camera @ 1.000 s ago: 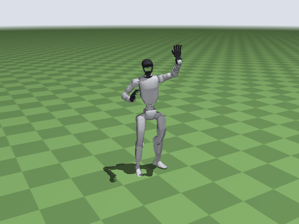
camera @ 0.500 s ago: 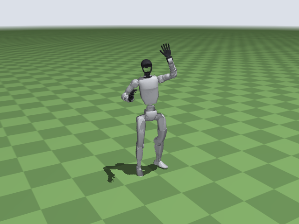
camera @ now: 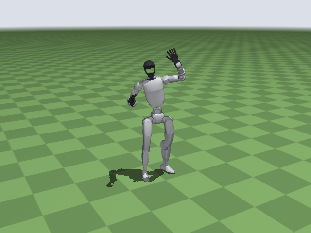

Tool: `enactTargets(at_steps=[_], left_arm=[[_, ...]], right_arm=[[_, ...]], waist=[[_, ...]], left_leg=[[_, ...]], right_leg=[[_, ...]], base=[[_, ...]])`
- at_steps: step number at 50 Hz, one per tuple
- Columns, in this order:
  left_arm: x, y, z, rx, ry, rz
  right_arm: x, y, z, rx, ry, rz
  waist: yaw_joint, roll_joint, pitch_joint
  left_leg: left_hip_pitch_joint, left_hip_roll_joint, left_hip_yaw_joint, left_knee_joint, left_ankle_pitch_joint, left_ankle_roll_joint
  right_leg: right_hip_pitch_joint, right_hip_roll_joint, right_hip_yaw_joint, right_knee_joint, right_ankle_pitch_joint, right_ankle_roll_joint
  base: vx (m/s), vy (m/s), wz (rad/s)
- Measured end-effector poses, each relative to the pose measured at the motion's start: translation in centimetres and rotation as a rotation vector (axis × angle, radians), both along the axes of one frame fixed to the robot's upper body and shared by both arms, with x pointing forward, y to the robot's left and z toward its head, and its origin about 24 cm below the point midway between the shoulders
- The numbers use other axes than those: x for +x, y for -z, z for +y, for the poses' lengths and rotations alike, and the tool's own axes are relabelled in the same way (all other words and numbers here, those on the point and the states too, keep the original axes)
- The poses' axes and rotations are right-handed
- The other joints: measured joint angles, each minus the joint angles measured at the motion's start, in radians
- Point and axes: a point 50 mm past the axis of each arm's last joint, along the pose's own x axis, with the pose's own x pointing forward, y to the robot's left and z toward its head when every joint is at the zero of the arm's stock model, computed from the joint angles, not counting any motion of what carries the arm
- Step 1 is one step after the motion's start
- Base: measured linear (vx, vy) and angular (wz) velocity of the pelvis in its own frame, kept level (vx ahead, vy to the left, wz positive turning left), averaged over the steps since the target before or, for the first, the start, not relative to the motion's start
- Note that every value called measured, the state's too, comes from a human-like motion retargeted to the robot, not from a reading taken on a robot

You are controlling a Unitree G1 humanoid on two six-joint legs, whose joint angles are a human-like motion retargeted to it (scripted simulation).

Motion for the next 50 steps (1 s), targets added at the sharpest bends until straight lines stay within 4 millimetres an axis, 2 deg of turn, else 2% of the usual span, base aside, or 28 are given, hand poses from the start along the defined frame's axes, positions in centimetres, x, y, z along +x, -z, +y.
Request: enactTargets(at_steps=[2,5,8,10,13,15,18,20,21,23,25,28,30,33,35,37,42,43,44,47,50], left_arm=[[1.6,-2.4,0.9,-0.097,-0.011,0.056],[2.7,-2.8,2.0,-0.140,-0.057,0.146],[2.8,-2.2,-0.3,0.000,-0.027,0.151],[2.5,-0.8,-3.1,0.123,0.072,0.128],[1.2,3.8,-6.6,0.286,0.246,0.130],[-0.4,7.0,-7.8,0.363,0.318,0.130],[-2.4,9.4,-9.3,0.437,0.362,0.053],[-3.9,8.5,-9.5,0.449,0.369,-0.056],[-4.3,7.5,-9.2,0.439,0.339,-0.104],[-4.6,5.1,-8.1,0.384,0.248,-0.175],[-4.3,2.4,-6.3,0.282,0.162,-0.216],[-2.4,-1.6,-3.2,0.076,0.104,-0.148],[-0.7,-3.5,-2.0,-0.047,0.114,-0.049],[1.4,-4.4,-1.8,-0.127,0.161,0.071],[2.1,-4.0,-3.1,-0.098,0.217,0.087],[1.9,-2.4,-5.2,-0.003,0.292,0.062],[-0.8,6.0,-9.5,0.217,0.567,0.095],[-1.3,7.3,-10.3,0.260,0.608,0.117],[-2.2,7.9,-10.3,0.285,0.613,0.113],[-4.3,7.8,-10.0,0.322,0.584,0.025],[-4.5,5.1,-9.8,0.284,0.500,-0.158]], right_arm=[[0.4,0.0,-0.2,-0.017,0.031,-0.011],[0.8,-0.5,0.1,-0.057,0.033,-0.033],[1.1,-0.9,0.6,-0.015,0.024,-0.069],[1.1,-0.7,0.7,0.040,0.033,-0.081],[0.8,-0.1,0.3,0.080,0.061,-0.066],[0.5,0.1,0.1,0.072,0.065,-0.052],[0.2,0.6,0.5,0.065,0.034,-0.025],[0.0,0.7,0.6,0.092,0.008,-0.015],[-0.1,0.7,0.6,0.103,-0.009,-0.006],[0.0,0.9,0.4,-0.010,0.004,0.051],[0.0,0.8,0.7,0.020,-0.026,0.047],[0.4,0.5,0.7,-0.017,-0.049,0.061],[0.6,0.5,0.8,-0.014,-0.051,0.065],[1.0,0.5,1.3,0.011,-0.060,0.053],[1.3,0.4,1.7,0.027,-0.062,0.034],[1.5,0.2,2.1,0.052,-0.061,0.009],[1.7,0.3,2.5,0.068,-0.057,-0.007],[1.7,0.6,2.6,0.040,-0.056,0.012],[1.6,0.7,2.3,-0.004,-0.035,0.028],[1.1,1.2,1.8,-0.068,-0.012,0.077],[0.6,1.7,1.4,-0.062,-0.032,0.111]], waist=[[0.018,-0.008,-0.006],[0.023,-0.010,-0.009],[0.034,-0.042,0.007],[0.049,-0.077,0.024],[0.075,-0.106,0.045],[0.077,-0.105,0.055],[0.052,-0.100,0.058],[0.036,-0.091,0.049],[0.030,-0.084,0.042],[0.022,-0.070,0.029],[0.026,-0.048,0.015],[0.049,-0.024,-0.003],[0.074,-0.024,-0.012],[0.096,-0.040,-0.014],[0.100,-0.058,-0.006],[0.097,-0.080,0.012],[0.073,-0.112,0.062],[0.066,-0.118,0.066],[0.060,-0.123,0.071],[0.040,-0.120,0.069],[0.040,-0.097,0.041]], left_leg=[[0.001,-0.001,-0.001,0.001,0.003,0.000],[0.003,-0.002,0.004,0.006,0.003,-0.002],[0.009,-0.003,0.011,0.014,0.000,-0.001],[0.014,-0.004,0.016,0.019,-0.005,0.002],[0.022,-0.004,0.021,0.027,-0.014,0.008],[0.023,-0.001,0.020,0.031,-0.020,0.008],[0.018,0.002,0.011,0.034,-0.024,0.005],[0.015,0.001,0.003,0.030,-0.023,0.004],[0.013,0.001,0.000,0.027,-0.021,0.003],[0.012,0.001,-0.004,0.022,-0.017,0.003],[0.013,0.002,-0.003,0.016,-0.013,0.001],[0.016,0.005,0.002,0.010,-0.007,0.004],[0.019,0.005,0.007,0.012,-0.007,0.006],[0.023,0.003,0.011,0.018,-0.010,0.009],[0.025,-0.001,0.009,0.023,-0.013,0.012],[0.028,-0.005,0.004,0.028,-0.017,0.016],[0.034,-0.014,-0.013,0.039,-0.030,0.023],[0.031,-0.014,-0.016,0.042,-0.032,0.023],[0.029,-0.015,-0.020,0.045,-0.034,0.024],[0.020,-0.017,-0.030,0.048,-0.036,0.025],[0.005,-0.012,-0.039,0.042,-0.027,0.019]], right_leg=[[0.000,-0.002,-0.002,0.003,-0.001,0.000],[0.002,-0.004,0.001,0.005,-0.001,0.000],[0.005,-0.005,0.010,0.009,-0.002,0.000],[0.009,-0.007,0.017,0.011,-0.004,0.000],[0.016,-0.007,0.026,0.012,-0.006,0.000],[0.019,-0.006,0.026,0.012,-0.008,0.000],[0.021,-0.004,0.019,0.010,-0.008,0.000],[0.020,-0.007,0.010,0.010,-0.008,0.000],[0.019,-0.008,0.006,0.010,-0.008,0.000],[0.017,-0.008,0.000,0.011,-0.008,0.000],[0.015,-0.005,-0.002,0.011,-0.007,0.000],[0.013,0.001,-0.002,0.012,-0.006,0.000],[0.015,0.002,0.002,0.012,-0.005,0.000],[0.019,-0.001,0.008,0.012,-0.006,0.000],[0.023,-0.007,0.009,0.014,-0.008,0.000],[0.028,-0.014,0.009,0.018,-0.011,0.000],[0.045,-0.030,0.003,0.022,-0.021,0.000],[0.046,-0.030,0.001,0.020,-0.021,0.000],[0.047,-0.034,-0.002,0.018,-0.021,0.000],[0.048,-0.040,-0.010,0.013,-0.021,0.000],[0.037,-0.032,-0.022,0.006,-0.014,0.000]], base=[[0.00,0.00,0.00],[0.00,0.00,0.00],[0.00,0.00,0.00],[0.00,0.00,0.00],[0.00,0.00,0.00],[0.00,0.00,0.00],[0.01,0.01,0.06],[0.02,0.03,0.20],[0.03,0.02,0.19],[0.00,0.00,0.00],[0.00,0.00,0.00],[0.00,0.00,0.00],[0.00,0.00,0.00],[0.00,0.00,0.00],[0.00,0.00,0.00],[-0.01,0.03,0.06],[0.00,0.01,0.03],[0.00,0.00,0.00],[0.00,0.00,0.00],[0.00,0.02,0.12],[0.00,0.00,0.00]])
